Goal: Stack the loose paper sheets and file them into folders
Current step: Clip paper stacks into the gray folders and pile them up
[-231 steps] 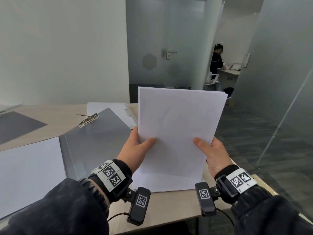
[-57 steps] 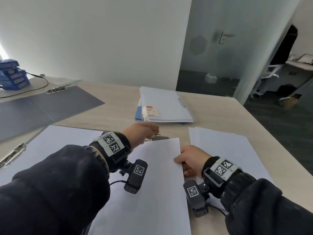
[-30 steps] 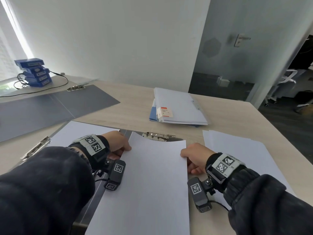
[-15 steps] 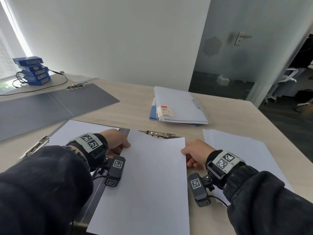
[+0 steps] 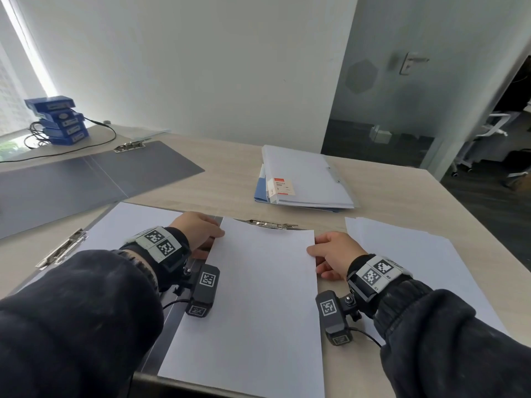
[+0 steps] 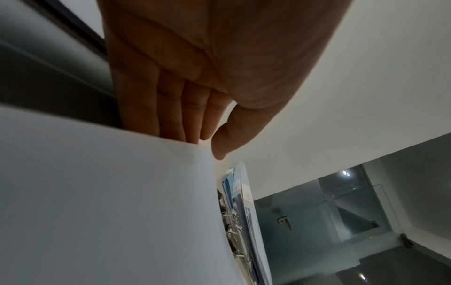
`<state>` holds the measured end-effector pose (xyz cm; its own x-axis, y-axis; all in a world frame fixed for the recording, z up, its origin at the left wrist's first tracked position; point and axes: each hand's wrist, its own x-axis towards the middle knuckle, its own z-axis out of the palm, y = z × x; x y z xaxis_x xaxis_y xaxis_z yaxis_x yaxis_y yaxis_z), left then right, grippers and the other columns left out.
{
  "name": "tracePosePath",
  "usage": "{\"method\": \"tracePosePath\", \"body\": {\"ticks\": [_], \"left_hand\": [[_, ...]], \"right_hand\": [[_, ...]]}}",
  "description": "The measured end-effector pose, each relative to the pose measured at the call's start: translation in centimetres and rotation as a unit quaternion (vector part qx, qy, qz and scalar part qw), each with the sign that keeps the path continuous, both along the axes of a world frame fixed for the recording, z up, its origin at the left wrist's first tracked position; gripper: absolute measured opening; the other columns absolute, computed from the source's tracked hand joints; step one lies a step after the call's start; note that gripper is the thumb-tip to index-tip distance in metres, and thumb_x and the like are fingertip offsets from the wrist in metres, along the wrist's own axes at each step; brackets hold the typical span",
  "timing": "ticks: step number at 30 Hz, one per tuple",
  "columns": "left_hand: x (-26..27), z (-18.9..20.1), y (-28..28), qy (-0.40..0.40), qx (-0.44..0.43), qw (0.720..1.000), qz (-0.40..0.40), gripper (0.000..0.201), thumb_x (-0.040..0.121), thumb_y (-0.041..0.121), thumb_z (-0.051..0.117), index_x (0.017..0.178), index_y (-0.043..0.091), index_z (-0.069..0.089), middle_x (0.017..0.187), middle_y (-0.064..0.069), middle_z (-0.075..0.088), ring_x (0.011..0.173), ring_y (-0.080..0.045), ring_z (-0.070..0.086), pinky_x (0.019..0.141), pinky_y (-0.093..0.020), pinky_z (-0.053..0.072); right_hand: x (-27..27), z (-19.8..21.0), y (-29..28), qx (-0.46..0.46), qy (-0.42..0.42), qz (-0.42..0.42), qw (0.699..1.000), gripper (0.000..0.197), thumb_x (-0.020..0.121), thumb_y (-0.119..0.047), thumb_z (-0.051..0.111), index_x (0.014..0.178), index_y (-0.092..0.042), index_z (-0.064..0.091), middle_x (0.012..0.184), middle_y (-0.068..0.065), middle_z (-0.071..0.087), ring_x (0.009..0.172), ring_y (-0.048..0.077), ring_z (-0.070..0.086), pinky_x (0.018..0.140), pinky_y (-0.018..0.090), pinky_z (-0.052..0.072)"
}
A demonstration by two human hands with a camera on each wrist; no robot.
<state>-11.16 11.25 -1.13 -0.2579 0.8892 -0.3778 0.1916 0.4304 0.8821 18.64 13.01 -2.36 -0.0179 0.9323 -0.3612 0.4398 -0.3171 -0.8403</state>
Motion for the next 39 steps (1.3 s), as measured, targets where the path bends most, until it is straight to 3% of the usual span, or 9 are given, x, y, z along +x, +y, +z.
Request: {"method": "tracePosePath", "body": {"ticks": [3, 8, 13, 16, 18, 21, 25, 31, 39], "left_hand": [[0.2, 0.1, 0.2, 0.008, 0.024, 1.000, 0.005, 0.017, 0.088, 0.008, 0.073, 0.102, 0.014, 0.066, 0.102, -0.016, 0.074, 0.097, -0.033, 0.073, 0.086, -0.047, 0.061], [0.5, 0.0, 0.6, 0.043, 0.033, 0.998, -0.017, 0.013, 0.090, 0.013, 0.068, 0.102, 0.019, 0.069, 0.092, -0.007, 0.067, 0.086, -0.020, 0.063, 0.072, -0.032, 0.053], [0.4, 0.0, 0.5, 0.050, 0.028, 0.998, -0.015, 0.021, 0.091, 0.013, 0.058, 0.107, 0.021, 0.069, 0.091, -0.005, 0.069, 0.089, -0.018, 0.064, 0.073, -0.030, 0.051], [0.2, -0.2, 0.3, 0.036, 0.031, 0.999, -0.009, 0.019, 0.091, 0.013, 0.056, 0.100, 0.025, 0.068, 0.113, -0.012, 0.074, 0.107, -0.023, 0.069, 0.085, -0.035, 0.055], [0.0, -0.5, 0.3, 0.028, 0.035, 0.999, -0.003, 0.019, 0.091, 0.012, 0.055, 0.098, 0.024, 0.068, 0.119, -0.013, 0.072, 0.104, -0.021, 0.068, 0.092, -0.039, 0.055], [-0.3, -0.9, 0.4, 0.020, 0.043, 0.999, 0.002, 0.019, 0.090, 0.011, 0.056, 0.097, 0.022, 0.069, 0.119, -0.015, 0.073, 0.098, -0.019, 0.065, 0.098, -0.042, 0.056], [-0.7, -1.2, 0.4, 0.003, 0.043, 0.999, 0.008, 0.018, 0.090, 0.008, 0.055, 0.095, 0.019, 0.069, 0.105, -0.013, 0.071, 0.097, -0.019, 0.064, 0.100, -0.043, 0.055], [-0.9, -1.5, 0.7, 0.007, 0.041, 0.999, -0.003, 0.022, 0.088, 0.007, 0.055, 0.098, 0.016, 0.071, 0.097, -0.007, 0.069, 0.091, -0.017, 0.063, 0.084, -0.032, 0.057], [-1.0, -1.8, 1.0, 0.038, 0.037, 0.999, -0.011, 0.025, 0.085, 0.007, 0.053, 0.095, 0.017, 0.074, 0.093, -0.005, 0.070, 0.092, -0.019, 0.064, 0.079, -0.031, 0.057]], "right_hand": [[0.0, -0.1, -0.1, 0.004, 0.016, -0.008, 1.000, 0.018, 0.091, -0.012, 0.067, 0.109, -0.011, 0.063, 0.077, 0.010, 0.064, 0.050, 0.016, 0.060, 0.046, 0.025, 0.051], [0.0, -0.3, -0.1, 0.004, 0.035, -0.026, 0.999, 0.023, 0.092, -0.014, 0.067, 0.114, -0.012, 0.061, 0.084, 0.012, 0.063, 0.054, 0.017, 0.064, 0.051, 0.029, 0.055], [0.1, -0.2, -0.4, 0.002, 0.038, -0.021, 0.999, 0.022, 0.092, -0.008, 0.064, 0.115, -0.009, 0.062, 0.084, 0.013, 0.066, 0.057, 0.017, 0.066, 0.056, 0.032, 0.060], [0.2, 0.1, -0.5, -0.006, 0.038, -0.010, 0.999, 0.023, 0.093, -0.003, 0.061, 0.116, -0.008, 0.063, 0.084, 0.013, 0.066, 0.057, 0.017, 0.066, 0.054, 0.030, 0.059], [0.3, 0.2, -0.5, -0.011, 0.044, -0.004, 0.999, 0.025, 0.094, -0.002, 0.059, 0.118, -0.008, 0.062, 0.085, 0.013, 0.065, 0.057, 0.017, 0.067, 0.053, 0.029, 0.059], [0.3, 0.1, -0.5, -0.009, 0.050, -0.016, 0.999, 0.024, 0.094, -0.003, 0.055, 0.116, -0.006, 0.064, 0.080, 0.012, 0.061, 0.057, 0.019, 0.066, 0.054, 0.031, 0.059], [0.1, -0.2, -0.4, -0.001, 0.054, -0.072, 0.996, 0.014, 0.091, -0.008, 0.057, 0.095, 0.004, 0.064, 0.068, 0.011, 0.063, 0.061, 0.024, 0.068, 0.064, 0.038, 0.061], [-0.1, 0.2, -0.5, -0.016, 0.081, -0.095, 0.992, 0.016, 0.092, -0.008, 0.058, 0.101, 0.005, 0.063, 0.072, 0.014, 0.061, 0.054, 0.022, 0.066, 0.050, 0.030, 0.057], [0.3, 0.1, -0.3, -0.025, 0.079, -0.091, 0.992, 0.020, 0.091, -0.007, 0.060, 0.104, 0.006, 0.065, 0.073, 0.016, 0.063, 0.055, 0.023, 0.067, 0.052, 0.031, 0.057]]}}
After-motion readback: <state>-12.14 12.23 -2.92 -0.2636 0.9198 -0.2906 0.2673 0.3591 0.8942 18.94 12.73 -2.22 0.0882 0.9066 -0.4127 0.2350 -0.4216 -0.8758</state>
